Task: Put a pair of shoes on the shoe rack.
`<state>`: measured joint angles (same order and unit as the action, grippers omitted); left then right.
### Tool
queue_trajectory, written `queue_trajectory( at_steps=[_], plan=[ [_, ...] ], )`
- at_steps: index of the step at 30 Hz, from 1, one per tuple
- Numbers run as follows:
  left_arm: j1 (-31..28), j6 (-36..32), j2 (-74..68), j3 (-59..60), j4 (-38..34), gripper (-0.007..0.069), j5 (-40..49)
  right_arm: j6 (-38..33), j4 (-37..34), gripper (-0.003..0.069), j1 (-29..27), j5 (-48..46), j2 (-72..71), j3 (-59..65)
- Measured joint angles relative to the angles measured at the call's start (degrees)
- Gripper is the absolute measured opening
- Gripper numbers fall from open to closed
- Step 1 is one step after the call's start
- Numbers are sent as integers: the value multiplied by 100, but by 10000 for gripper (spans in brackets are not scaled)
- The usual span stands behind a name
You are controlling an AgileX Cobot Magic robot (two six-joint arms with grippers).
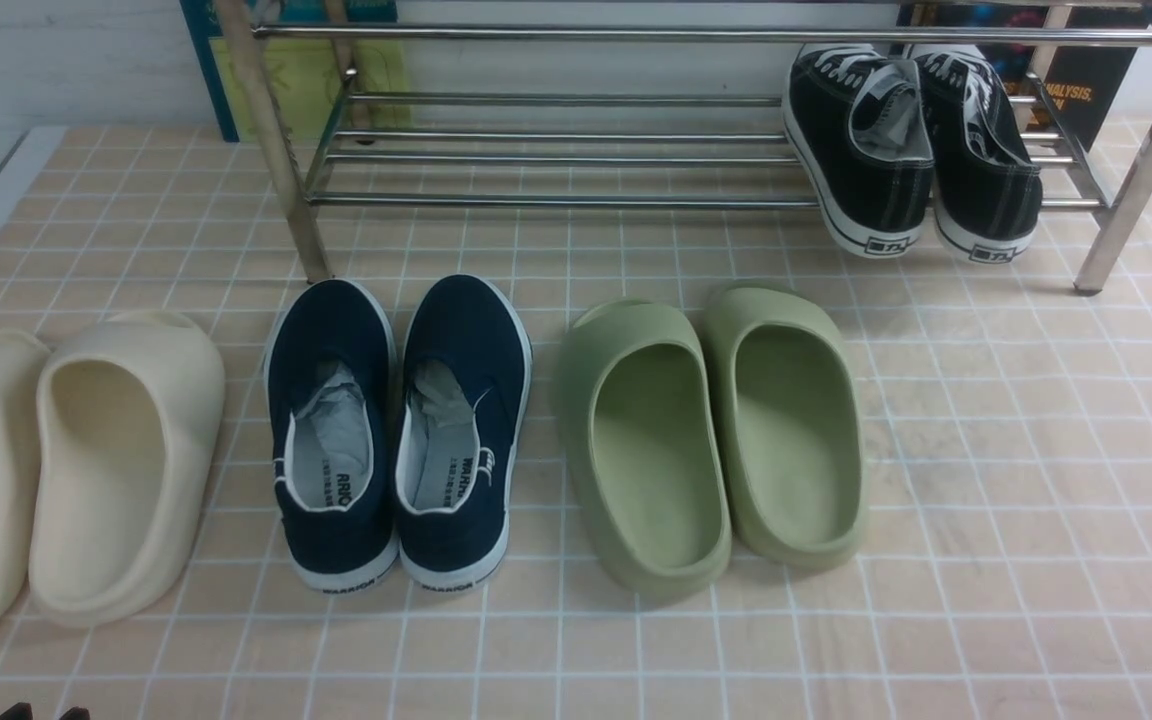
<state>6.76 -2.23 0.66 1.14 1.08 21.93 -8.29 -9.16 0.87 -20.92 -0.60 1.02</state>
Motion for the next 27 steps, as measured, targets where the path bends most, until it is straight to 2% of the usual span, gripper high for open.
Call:
queue_trajectory(
  at_steps=[27],
  plan=[
    [0,0,0,0,0,239,0,5,0,7,0,0,0,0]
  ],
)
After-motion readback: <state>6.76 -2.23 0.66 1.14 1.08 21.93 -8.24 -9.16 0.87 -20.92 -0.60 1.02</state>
